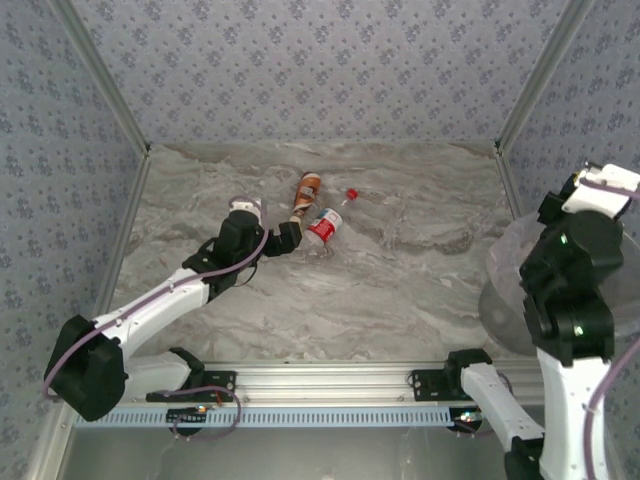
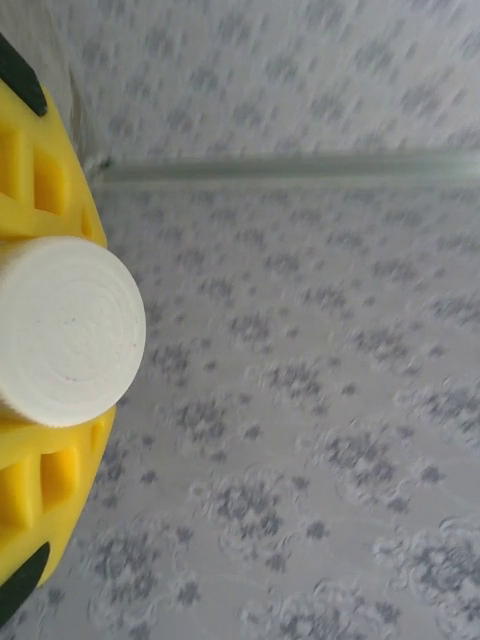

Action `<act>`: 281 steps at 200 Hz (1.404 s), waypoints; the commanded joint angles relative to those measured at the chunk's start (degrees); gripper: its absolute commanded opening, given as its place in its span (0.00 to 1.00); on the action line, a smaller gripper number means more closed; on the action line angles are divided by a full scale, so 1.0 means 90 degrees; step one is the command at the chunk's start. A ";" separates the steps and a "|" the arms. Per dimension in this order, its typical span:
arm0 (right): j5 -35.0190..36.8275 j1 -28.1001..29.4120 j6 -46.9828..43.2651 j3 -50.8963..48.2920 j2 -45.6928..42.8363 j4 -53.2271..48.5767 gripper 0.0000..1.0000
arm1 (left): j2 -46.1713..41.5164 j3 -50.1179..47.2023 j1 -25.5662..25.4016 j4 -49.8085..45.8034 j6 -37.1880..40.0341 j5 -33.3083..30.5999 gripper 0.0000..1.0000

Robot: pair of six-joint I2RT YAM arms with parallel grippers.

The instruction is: Put the plastic bottles in the bin

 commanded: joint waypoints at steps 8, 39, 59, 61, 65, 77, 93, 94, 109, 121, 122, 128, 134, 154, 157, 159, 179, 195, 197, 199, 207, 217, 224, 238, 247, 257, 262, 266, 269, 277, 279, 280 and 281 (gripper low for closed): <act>-0.0383 -0.1360 0.0400 -0.0095 0.0301 0.0134 0.00 | -0.0017 0.0234 0.0027 0.0175 -0.0015 0.0109 0.99; -0.0343 -0.2745 0.0583 -0.0370 0.0640 0.0194 0.00 | -0.0032 0.0285 0.0031 0.0121 -0.0022 0.0090 0.99; -0.0554 -0.3502 0.0724 -0.0625 0.0779 0.0283 0.00 | 0.0007 0.0373 0.0031 0.0083 0.0002 0.0120 0.99; -0.0567 -0.3553 0.0741 -0.0647 0.0797 0.0296 0.00 | 0.0011 0.0386 0.0031 0.0079 0.0006 0.0123 0.99; -0.0569 -0.3625 0.0768 -0.0689 0.0804 0.0298 0.00 | 0.0027 0.0421 0.0029 0.0053 0.0016 0.0137 0.99; -0.0399 -0.3740 0.0769 -0.0845 0.0843 0.0440 0.00 | 0.0069 0.0507 0.0026 -0.0024 0.0047 0.0175 0.99; -0.0127 -0.3849 0.0677 -0.1038 0.1009 0.0607 0.00 | 0.0104 0.0596 0.0024 -0.0063 0.0056 0.0239 0.99; -0.0121 -0.3858 0.0664 -0.1048 0.1025 0.0615 0.00 | 0.0107 0.0596 0.0028 -0.0061 0.0051 0.0247 0.99; -0.0084 -0.3886 0.0486 -0.1104 0.1291 0.0573 0.02 | 0.0120 0.0628 0.0028 -0.0067 0.0037 0.0310 0.99; -0.0120 -0.3843 0.0355 -0.1150 0.1485 0.0477 0.06 | 0.0129 0.0634 0.0031 -0.0072 0.0022 0.0350 1.00; -0.0118 -0.3835 0.0337 -0.1163 0.1497 0.0477 0.06 | 0.0129 0.0634 0.0031 -0.0080 0.0015 0.0346 1.00; -0.0074 -0.3788 0.0276 -0.1200 0.1575 0.0499 0.08 | 0.0129 0.0643 0.0032 -0.0084 0.0018 0.0358 0.99; -0.0036 -0.3738 0.0164 -0.1380 0.1643 0.0568 0.10 | 0.0128 0.0635 0.0031 -0.0095 0.0015 0.0361 0.99; 0.0039 -0.3600 -0.0028 -0.1736 0.1852 0.0836 0.19 | 0.0148 0.0663 0.0030 -0.0127 -0.0012 0.0379 1.00; 0.0038 -0.3576 -0.0050 -0.1774 0.1880 0.0862 0.21 | 0.0149 0.0663 0.0026 -0.0133 -0.0012 0.0381 0.99; 0.0035 -0.3562 -0.0066 -0.1786 0.1900 0.0885 0.22 | 0.0149 0.0663 0.0030 -0.0134 -0.0012 0.0381 0.99; 0.0139 -0.3343 -0.0301 -0.1943 0.2113 0.0992 0.32 | 0.0168 0.0694 0.0030 -0.0152 -0.0012 0.0391 0.99; 0.0313 -0.3112 -0.0531 -0.1985 0.2252 0.1021 0.39 | 0.0195 0.0724 0.0028 -0.0166 -0.0007 0.0400 1.00; 0.0341 -0.3064 -0.0578 -0.1990 0.2267 0.1023 0.40 | 0.0197 0.0725 0.0028 -0.0169 -0.0014 0.0401 1.00; 0.0370 -0.3034 -0.0613 -0.2009 0.2277 0.1035 0.41 | 0.0198 0.0728 0.0031 -0.0168 -0.0020 0.0401 0.99; 0.0483 -0.2910 -0.0755 -0.2047 0.2300 0.1138 0.40 | 0.0216 0.0741 0.0032 -0.0168 -0.0022 0.0406 0.99; 0.0604 -0.2743 -0.0975 -0.2101 0.2291 0.1329 0.38 | 0.0227 0.0746 0.0032 -0.0167 -0.0027 0.0413 0.99; 0.0644 -0.2658 -0.1140 -0.2086 0.2263 0.1456 0.35 | 0.0237 0.0746 0.0029 -0.0175 -0.0027 0.0411 0.99; 0.0645 -0.2541 -0.1342 -0.1861 0.2200 0.1380 0.29 | 0.0247 0.0747 0.0028 -0.0186 -0.0032 0.0402 0.99; 0.0637 -0.2472 -0.1454 -0.1683 0.2151 0.1278 0.26 | 0.0265 0.0734 0.0029 -0.0198 -0.0032 0.0393 0.99; 0.0627 -0.2392 -0.1645 -0.1543 0.2091 0.1243 0.25 | 0.0283 0.0730 0.0028 -0.0196 -0.0022 0.0390 0.99; 0.0599 -0.2379 -0.1720 -0.1485 0.2076 0.1170 0.25 | 0.0293 0.0725 0.0031 -0.0198 -0.0017 0.0382 0.99; 0.0593 -0.2373 -0.1738 -0.1453 0.2076 0.1099 0.25 | 0.0306 0.0724 0.0026 -0.0189 -0.0015 0.0382 0.99; 0.0604 -0.2378 -0.1738 -0.1438 0.2083 0.1025 0.25 | 0.0313 0.0728 0.0031 -0.0187 -0.0018 0.0377 0.99; 0.0660 -0.2391 -0.1727 -0.1470 0.2104 0.0894 0.26 | 0.0332 0.0720 0.0031 -0.0177 -0.0019 0.0382 0.99; 0.0663 -0.2396 -0.1729 -0.1484 0.2105 0.0885 0.26 | 0.0336 0.0714 0.0029 -0.0170 -0.0022 0.0382 1.00; 0.0669 -0.2399 -0.1735 -0.1495 0.2105 0.0876 0.26 | 0.0335 0.0713 0.0030 -0.0168 -0.0022 0.0382 1.00; 0.0678 -0.2401 -0.1738 -0.1506 0.2105 0.0871 0.26 | 0.0345 0.0713 0.0026 -0.0168 -0.0022 0.0377 0.99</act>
